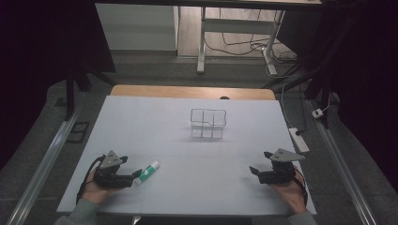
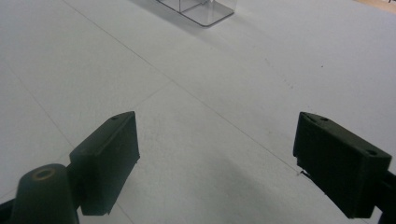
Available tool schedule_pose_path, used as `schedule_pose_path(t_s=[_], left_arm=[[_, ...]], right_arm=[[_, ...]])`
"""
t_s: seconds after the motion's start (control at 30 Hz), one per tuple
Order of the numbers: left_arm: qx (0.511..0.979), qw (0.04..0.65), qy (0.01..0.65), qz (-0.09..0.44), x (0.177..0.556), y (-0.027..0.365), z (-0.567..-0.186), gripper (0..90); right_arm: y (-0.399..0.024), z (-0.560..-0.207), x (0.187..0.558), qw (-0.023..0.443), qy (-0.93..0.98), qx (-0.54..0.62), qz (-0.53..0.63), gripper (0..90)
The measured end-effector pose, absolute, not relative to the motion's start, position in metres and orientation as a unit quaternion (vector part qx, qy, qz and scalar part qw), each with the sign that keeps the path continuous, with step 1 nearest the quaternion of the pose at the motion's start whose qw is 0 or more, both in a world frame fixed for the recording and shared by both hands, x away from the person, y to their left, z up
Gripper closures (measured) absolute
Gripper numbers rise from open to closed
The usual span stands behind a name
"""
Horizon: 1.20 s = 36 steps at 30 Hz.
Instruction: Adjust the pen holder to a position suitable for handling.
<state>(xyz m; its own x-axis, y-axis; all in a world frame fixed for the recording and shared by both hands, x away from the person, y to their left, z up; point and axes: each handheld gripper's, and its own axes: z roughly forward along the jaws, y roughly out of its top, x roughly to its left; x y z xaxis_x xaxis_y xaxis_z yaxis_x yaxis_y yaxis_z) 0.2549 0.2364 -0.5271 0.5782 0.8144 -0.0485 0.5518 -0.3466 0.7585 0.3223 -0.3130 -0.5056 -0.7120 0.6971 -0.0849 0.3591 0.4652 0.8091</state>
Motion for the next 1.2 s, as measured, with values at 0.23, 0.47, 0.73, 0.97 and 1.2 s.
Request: schedule_pose_path(t_s=[0.23,0.47,0.73,0.97,1.2], left_arm=[[0.805,0.38,0.423,0.172,0.2543,0.2359,-0.5269,21.4],[0.804,0.381,0.423,0.174,0.2542,0.2356,-0.526,21.4],[0.803,0.382,0.422,0.176,0.2535,0.2358,-0.5253,21.6],[0.804,0.382,0.42,0.178,0.2537,0.2363,-0.5255,21.7],[0.803,0.381,0.422,0.179,0.2536,0.2358,-0.5254,21.7]], right_arm=[[-0.3133,-0.5063,0.3243,0.203,0.833,0.318,0.405,14.5],[-0.3122,-0.5071,0.3234,0.202,0.833,0.319,0.404,15.2],[-0.3116,-0.5077,0.3242,0.199,0.832,0.319,0.407,15.6],[-0.3114,-0.5076,0.3249,0.2,0.832,0.317,0.409,16.5],[-0.3088,-0.5052,0.3286,0.202,0.826,0.322,0.417,16.9]])
